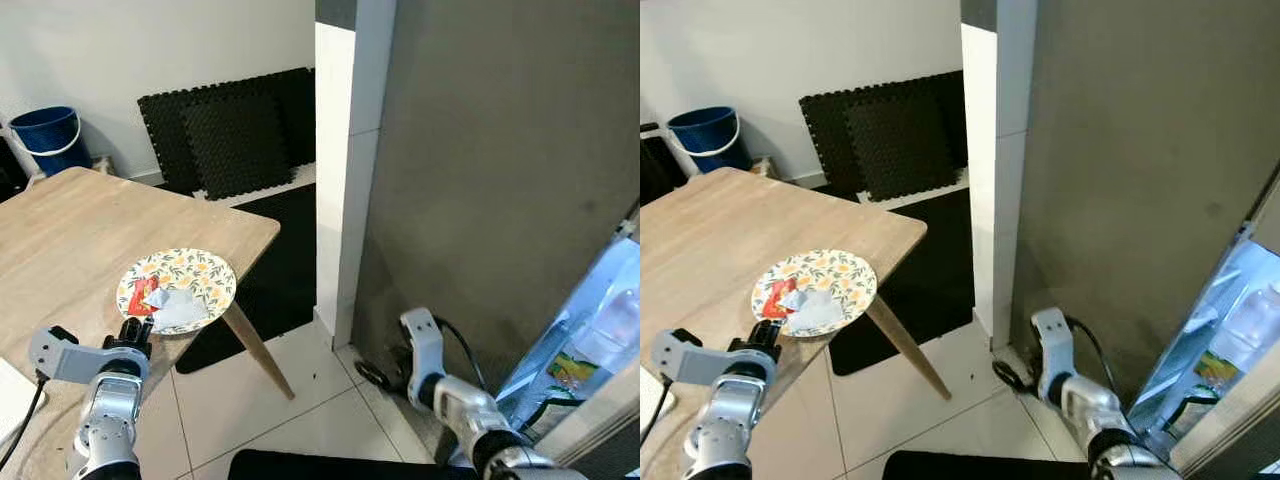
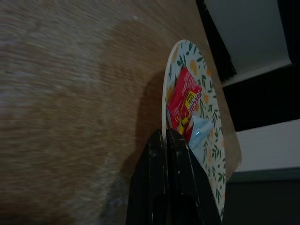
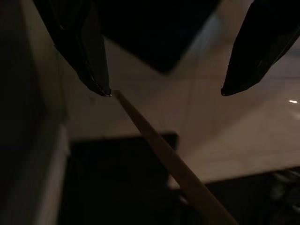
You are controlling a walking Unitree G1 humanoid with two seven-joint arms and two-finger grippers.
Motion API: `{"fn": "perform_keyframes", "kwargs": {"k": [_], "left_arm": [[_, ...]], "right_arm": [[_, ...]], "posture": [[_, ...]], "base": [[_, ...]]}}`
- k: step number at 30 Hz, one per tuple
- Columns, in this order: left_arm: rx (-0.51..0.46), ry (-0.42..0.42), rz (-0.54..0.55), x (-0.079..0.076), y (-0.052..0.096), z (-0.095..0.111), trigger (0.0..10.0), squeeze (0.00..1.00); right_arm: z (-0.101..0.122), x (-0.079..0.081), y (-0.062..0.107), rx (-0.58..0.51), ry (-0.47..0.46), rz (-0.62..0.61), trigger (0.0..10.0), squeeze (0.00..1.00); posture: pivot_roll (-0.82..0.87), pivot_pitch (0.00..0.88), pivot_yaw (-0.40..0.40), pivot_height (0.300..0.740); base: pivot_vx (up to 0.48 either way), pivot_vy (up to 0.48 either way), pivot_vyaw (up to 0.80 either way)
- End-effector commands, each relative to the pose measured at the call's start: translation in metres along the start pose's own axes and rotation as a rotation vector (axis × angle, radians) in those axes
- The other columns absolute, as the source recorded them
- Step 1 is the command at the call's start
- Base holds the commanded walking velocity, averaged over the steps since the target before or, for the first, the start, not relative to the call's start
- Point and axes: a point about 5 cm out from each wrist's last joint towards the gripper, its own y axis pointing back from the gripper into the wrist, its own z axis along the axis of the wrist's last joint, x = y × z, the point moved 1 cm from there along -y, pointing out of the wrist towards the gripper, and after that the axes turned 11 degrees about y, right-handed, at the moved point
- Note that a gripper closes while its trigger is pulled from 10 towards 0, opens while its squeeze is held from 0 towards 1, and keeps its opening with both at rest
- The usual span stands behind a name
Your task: Restocking fridge
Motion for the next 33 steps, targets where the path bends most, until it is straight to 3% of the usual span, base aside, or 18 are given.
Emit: {"fn": "perform_keyframes", "kwargs": {"k": [1, 4, 6, 11, 31, 32, 33], "left_arm": [[-0.008, 0.017, 0.022, 0.006, 0.002, -0.001, 10.0, 0.00], [-0.025, 0.033, 0.035, 0.009, 0.004, 0.001, 10.0, 0.00], [-0.030, 0.037, 0.038, 0.010, 0.005, 0.002, 10.0, 0.00], [-0.069, 0.077, 0.059, 0.016, 0.010, 0.005, 10.0, 0.00], [-0.081, 0.150, 0.034, 0.010, 0.020, 0.002, 10.0, 0.00], [-0.080, 0.151, 0.035, 0.009, 0.020, 0.001, 10.0, 0.00], [-0.077, 0.151, 0.036, 0.009, 0.020, 0.001, 10.0, 0.00]], "right_arm": [[0.023, 0.008, -0.010, -0.099, 0.014, 0.081, 10.0, 0.00], [0.044, 0.029, -0.022, -0.177, 0.032, 0.242, 10.0, 0.00], [0.047, 0.034, -0.024, -0.192, 0.035, 0.283, 10.0, 0.00], [0.066, 0.069, -0.037, -0.257, 0.045, 0.488, 10.0, 0.00], [0.073, 0.096, -0.039, -0.299, 0.046, 0.631, 10.0, 0.02], [0.073, 0.097, -0.039, -0.300, 0.049, 0.636, 10.0, 0.03], [0.074, 0.098, -0.039, -0.299, 0.052, 0.633, 10.0, 0.17]], "posture": [[0.00, 0.000, 0.032, 0.740], [0.00, 0.000, 0.027, 0.740], [0.00, 0.000, 0.027, 0.740], [0.01, 0.006, 0.010, 0.740], [0.03, 0.044, 0.005, 0.740], [0.03, 0.050, 0.002, 0.740], [0.03, 0.050, 0.002, 0.740]], "base": [[0.000, 0.000, 0.00], [0.000, 0.000, 0.00], [0.000, 0.000, 0.00], [0.000, 0.000, 0.00], [0.000, 0.000, 0.00], [0.000, 0.000, 0.00], [0.000, 0.000, 0.00]]}}
